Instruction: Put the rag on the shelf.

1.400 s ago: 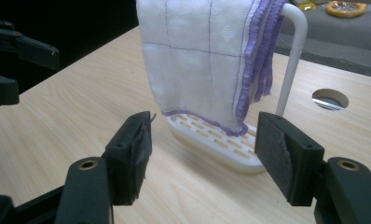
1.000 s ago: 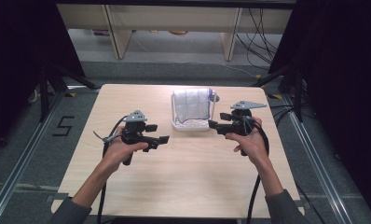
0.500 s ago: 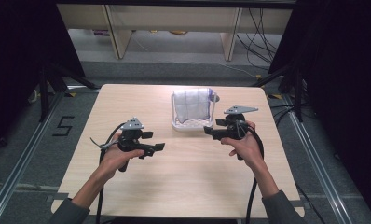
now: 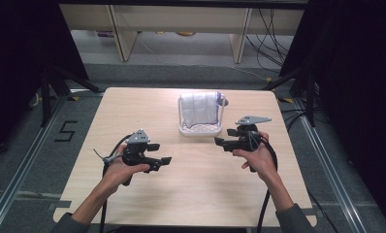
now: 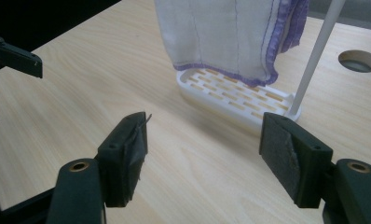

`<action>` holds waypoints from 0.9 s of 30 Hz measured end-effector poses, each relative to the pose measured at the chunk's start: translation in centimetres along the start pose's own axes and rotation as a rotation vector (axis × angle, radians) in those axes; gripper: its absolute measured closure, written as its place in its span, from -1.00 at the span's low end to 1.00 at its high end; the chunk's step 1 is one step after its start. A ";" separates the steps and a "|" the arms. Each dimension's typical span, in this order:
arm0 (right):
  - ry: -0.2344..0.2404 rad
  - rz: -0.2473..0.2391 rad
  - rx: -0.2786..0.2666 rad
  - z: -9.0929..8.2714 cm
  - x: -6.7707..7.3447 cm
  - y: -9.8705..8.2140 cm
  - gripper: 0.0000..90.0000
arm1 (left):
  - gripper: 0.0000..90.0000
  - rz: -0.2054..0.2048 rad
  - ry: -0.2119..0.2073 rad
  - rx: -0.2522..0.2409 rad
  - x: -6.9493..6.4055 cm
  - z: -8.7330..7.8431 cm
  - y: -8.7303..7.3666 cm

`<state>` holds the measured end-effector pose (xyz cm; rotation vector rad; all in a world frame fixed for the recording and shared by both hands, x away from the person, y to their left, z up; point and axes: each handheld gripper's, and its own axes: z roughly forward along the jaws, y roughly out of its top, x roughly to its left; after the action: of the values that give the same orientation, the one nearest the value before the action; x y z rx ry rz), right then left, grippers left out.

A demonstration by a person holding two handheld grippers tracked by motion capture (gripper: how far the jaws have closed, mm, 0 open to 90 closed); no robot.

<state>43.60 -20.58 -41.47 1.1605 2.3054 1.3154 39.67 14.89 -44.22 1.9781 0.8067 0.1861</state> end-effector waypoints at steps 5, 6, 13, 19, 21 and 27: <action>0.021 0.031 0.013 -0.5 0.7 -1.2 -0.28 | -0.43 0.016 -0.004 0.009 -0.7 -0.2 -0.7; 0.012 0.036 0.022 -0.7 0.9 -1.4 -0.29 | -0.43 0.014 -0.006 0.014 -0.8 -0.3 -0.9; 0.036 0.027 0.019 -0.9 2.0 -3.4 -0.32 | -0.43 0.028 -0.011 0.010 -1.6 -0.6 -2.3; 0.061 0.025 0.030 -1.0 3.0 -4.9 -0.33 | -0.44 0.035 -0.029 0.026 -2.0 -0.3 -3.9; 0.071 0.029 0.046 -1.1 3.3 -5.3 -0.33 | -0.44 0.020 -0.026 0.038 -1.9 -0.1 -4.5; 0.075 0.025 0.044 -1.2 3.8 -6.4 -0.41 | -0.46 0.038 -0.032 0.050 -2.4 -0.1 -5.7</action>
<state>37.13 -20.31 -45.33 1.1766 2.3916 1.3447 35.15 15.37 -48.37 2.0392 0.7603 0.1578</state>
